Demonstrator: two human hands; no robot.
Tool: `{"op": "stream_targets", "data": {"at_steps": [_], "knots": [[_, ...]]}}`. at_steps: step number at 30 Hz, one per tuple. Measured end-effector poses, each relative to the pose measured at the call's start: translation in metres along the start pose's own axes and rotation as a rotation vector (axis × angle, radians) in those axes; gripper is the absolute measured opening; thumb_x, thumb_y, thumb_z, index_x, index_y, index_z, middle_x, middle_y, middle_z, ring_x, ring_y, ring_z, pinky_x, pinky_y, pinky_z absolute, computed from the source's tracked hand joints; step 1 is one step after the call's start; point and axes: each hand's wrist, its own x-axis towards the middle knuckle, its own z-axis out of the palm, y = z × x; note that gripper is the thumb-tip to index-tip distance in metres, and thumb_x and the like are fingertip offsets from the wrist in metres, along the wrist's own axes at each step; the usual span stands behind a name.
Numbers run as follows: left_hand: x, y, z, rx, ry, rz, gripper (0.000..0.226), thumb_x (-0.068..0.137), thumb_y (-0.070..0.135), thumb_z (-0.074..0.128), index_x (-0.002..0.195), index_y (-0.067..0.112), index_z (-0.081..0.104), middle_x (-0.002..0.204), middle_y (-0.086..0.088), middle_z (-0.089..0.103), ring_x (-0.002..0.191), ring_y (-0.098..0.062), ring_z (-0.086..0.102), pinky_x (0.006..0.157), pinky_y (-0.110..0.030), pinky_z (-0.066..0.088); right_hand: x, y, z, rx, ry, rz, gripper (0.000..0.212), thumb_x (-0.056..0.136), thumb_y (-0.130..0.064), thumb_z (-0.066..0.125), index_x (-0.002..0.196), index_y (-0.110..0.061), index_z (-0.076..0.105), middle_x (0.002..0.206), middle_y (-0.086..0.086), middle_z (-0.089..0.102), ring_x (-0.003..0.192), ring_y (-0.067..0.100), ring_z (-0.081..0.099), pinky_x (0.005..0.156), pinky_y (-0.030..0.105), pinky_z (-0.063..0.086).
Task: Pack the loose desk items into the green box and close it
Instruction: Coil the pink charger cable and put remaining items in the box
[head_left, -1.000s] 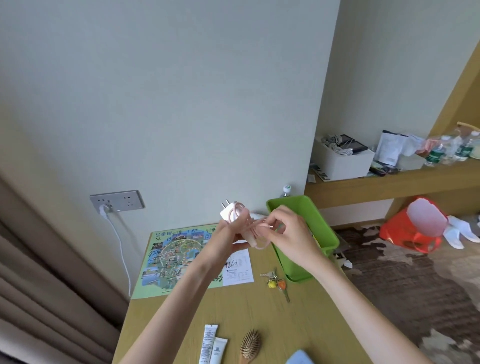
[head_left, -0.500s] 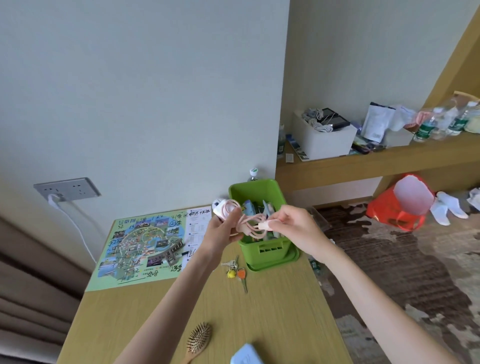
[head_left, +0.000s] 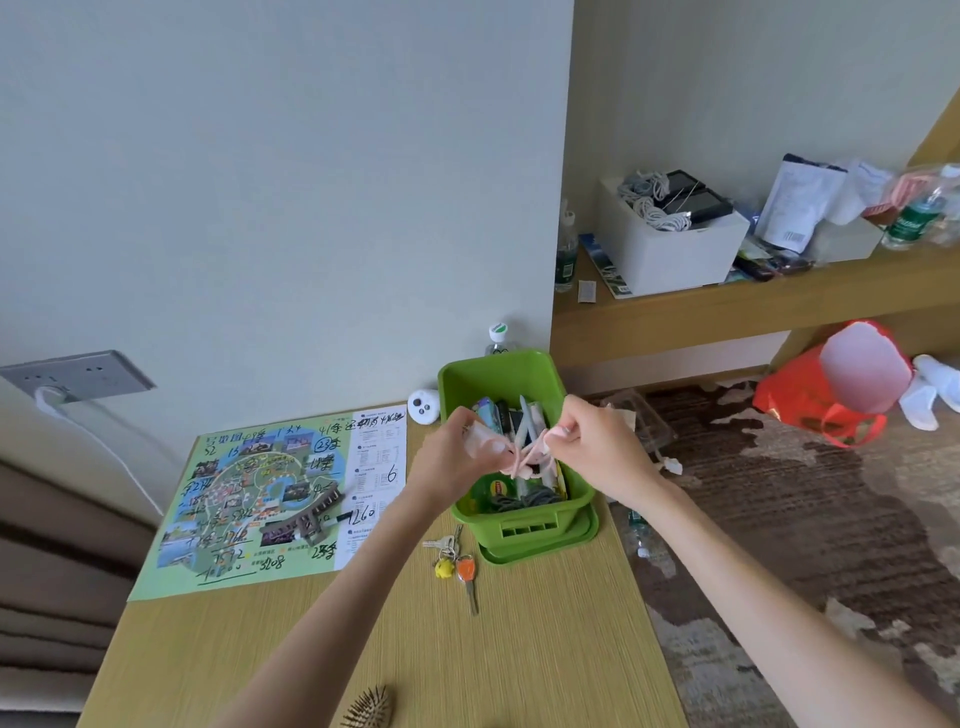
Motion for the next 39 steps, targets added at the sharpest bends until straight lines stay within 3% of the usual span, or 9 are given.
{"op": "stream_targets", "data": {"at_steps": [5, 7, 10, 12, 16, 20, 26, 32, 39], "knots": [[0.031, -0.025, 0.02, 0.417, -0.019, 0.182, 0.048, 0.077, 0.048, 0.076, 0.107, 0.018, 0.052, 0.101, 0.001, 0.052, 0.085, -0.023, 0.06, 0.067, -0.032, 0.046, 0.014, 0.014, 0.014, -0.287, -0.025, -0.097, 0.021, 0.087, -0.017, 0.064, 0.076, -0.017, 0.045, 0.054, -0.011, 0.037, 0.045, 0.006, 0.032, 0.046, 0.02, 0.019], [0.04, -0.033, 0.032, 0.591, -0.04, 0.272, 0.048, 0.077, 0.049, 0.074, 0.11, 0.022, 0.053, 0.104, 0.004, 0.057, 0.093, -0.019, 0.059, 0.082, -0.031, 0.043, 0.016, 0.019, 0.02, -0.366, -0.004, -0.178, 0.011, 0.082, -0.013, 0.07, 0.085, -0.01, 0.06, 0.056, -0.013, 0.037, 0.053, 0.009, 0.033, 0.058, 0.016, 0.024], [0.051, -0.045, 0.047, 0.766, -0.102, 0.334, 0.038, 0.083, 0.042, 0.07, 0.114, 0.024, 0.055, 0.108, 0.003, 0.063, 0.104, -0.018, 0.057, 0.099, -0.034, 0.036, 0.021, 0.028, 0.033, -0.516, -0.103, -0.239, 0.013, 0.083, -0.018, 0.07, 0.089, -0.007, 0.066, 0.076, -0.001, 0.061, 0.077, 0.017, 0.044, 0.089, 0.032, 0.04], [0.055, -0.05, 0.053, 0.858, -0.104, 0.363, 0.028, 0.089, 0.033, 0.065, 0.114, 0.024, 0.057, 0.11, 0.001, 0.065, 0.107, -0.02, 0.057, 0.099, -0.036, 0.036, 0.024, 0.031, 0.039, -0.591, -0.191, -0.251, 0.01, 0.086, -0.02, 0.066, 0.091, -0.011, 0.068, 0.09, 0.001, 0.068, 0.093, 0.021, 0.051, 0.108, 0.039, 0.031], [0.06, -0.051, 0.048, 0.76, -0.087, 0.396, 0.025, 0.088, 0.033, 0.067, 0.111, 0.024, 0.062, 0.109, 0.003, 0.063, 0.108, -0.019, 0.054, 0.098, -0.034, 0.036, 0.023, 0.031, 0.045, -0.65, -0.253, -0.257, 0.013, 0.086, -0.02, 0.066, 0.098, -0.015, 0.069, 0.1, -0.003, 0.067, 0.104, 0.019, 0.053, 0.118, 0.041, 0.017], [0.046, -0.048, 0.021, 0.548, 0.052, 0.445, 0.021, 0.087, 0.032, 0.069, 0.104, 0.019, 0.066, 0.104, 0.004, 0.063, 0.1, -0.017, 0.056, 0.088, -0.033, 0.043, 0.016, 0.024, 0.046, -0.557, -0.128, -0.308, 0.017, 0.086, -0.018, 0.064, 0.102, -0.014, 0.069, 0.103, -0.002, 0.065, 0.104, 0.021, 0.053, 0.114, 0.04, 0.026], [-0.024, -0.084, -0.015, 0.055, 0.348, 0.047, 0.005, 0.092, 0.028, 0.062, 0.089, 0.025, 0.061, 0.089, 0.013, 0.065, 0.078, -0.001, 0.062, 0.062, -0.025, 0.05, -0.022, -0.015, 0.07, -0.197, -0.004, -0.405, 0.013, 0.085, -0.005, 0.062, 0.095, -0.012, 0.064, 0.098, -0.002, 0.06, 0.094, 0.014, 0.055, 0.09, 0.03, 0.046], [-0.116, -0.163, -0.015, 0.077, 0.193, -0.291, 0.006, 0.091, 0.024, 0.064, 0.09, 0.018, 0.066, 0.084, 0.008, 0.068, 0.081, -0.015, 0.067, 0.075, -0.036, 0.056, -0.077, -0.047, 0.123, -0.183, -0.104, -0.562, 0.02, 0.078, 0.004, 0.06, 0.092, -0.01, 0.061, 0.095, 0.0, 0.055, 0.084, 0.015, 0.05, 0.069, 0.024, 0.043], [-0.2, -0.208, 0.037, 0.266, -0.031, -0.39, 0.051, 0.083, 0.05, 0.069, 0.119, 0.017, 0.052, 0.116, 0.004, 0.052, 0.104, -0.016, 0.054, 0.081, -0.031, 0.049, -0.093, -0.026, 0.191, -0.277, -0.378, -0.374, 0.046, 0.09, -0.005, 0.058, 0.133, -0.007, 0.045, 0.141, 0.009, 0.041, 0.129, 0.022, 0.043, 0.106, 0.03, 0.041]]}}
